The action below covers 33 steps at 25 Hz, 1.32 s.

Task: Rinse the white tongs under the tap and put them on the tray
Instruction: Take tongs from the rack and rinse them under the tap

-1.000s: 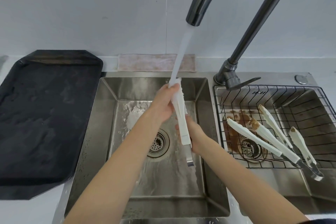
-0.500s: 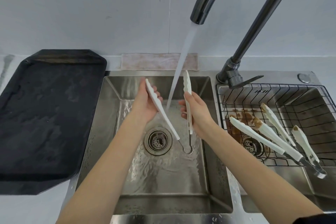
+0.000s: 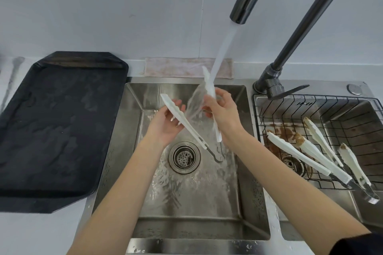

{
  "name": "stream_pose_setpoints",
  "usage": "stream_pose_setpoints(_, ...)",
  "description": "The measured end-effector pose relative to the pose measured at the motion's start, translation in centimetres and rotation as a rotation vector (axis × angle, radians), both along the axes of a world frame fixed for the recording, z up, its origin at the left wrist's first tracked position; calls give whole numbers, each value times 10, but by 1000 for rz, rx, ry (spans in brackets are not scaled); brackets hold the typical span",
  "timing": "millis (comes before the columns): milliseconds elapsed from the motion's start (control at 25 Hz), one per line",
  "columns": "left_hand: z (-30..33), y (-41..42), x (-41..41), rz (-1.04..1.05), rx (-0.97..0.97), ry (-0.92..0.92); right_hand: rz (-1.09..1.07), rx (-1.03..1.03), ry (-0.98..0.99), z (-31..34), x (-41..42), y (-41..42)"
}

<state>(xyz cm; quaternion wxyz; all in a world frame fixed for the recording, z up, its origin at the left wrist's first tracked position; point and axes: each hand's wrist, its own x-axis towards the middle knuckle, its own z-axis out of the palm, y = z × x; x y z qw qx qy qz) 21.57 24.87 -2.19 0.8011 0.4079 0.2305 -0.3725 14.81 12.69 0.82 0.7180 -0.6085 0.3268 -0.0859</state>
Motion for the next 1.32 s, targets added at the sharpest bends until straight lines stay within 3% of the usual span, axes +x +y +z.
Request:
stream_pose_setpoints(240, -11, -8, -24, -224, 110, 53, -86, 115, 106, -22, -13, -5)
stream_pose_setpoints(360, -23, -9, -31, -278, 222, -40, -84, 202, 195, -40, -18, -4)
stream_pose_setpoints(720, -80, -4, -46, -360, 522, -48, 38, 162, 583, -117, -36, -6)
stream_pose_setpoints(1000, -103, -5, -62, -306, 616, 30, 149, 203, 664, -152, -49, 1)
stream_pose_setpoints(1320, -107, 0, -64, -488, 635, 48, 194, 298, 701, -144, -52, 3)
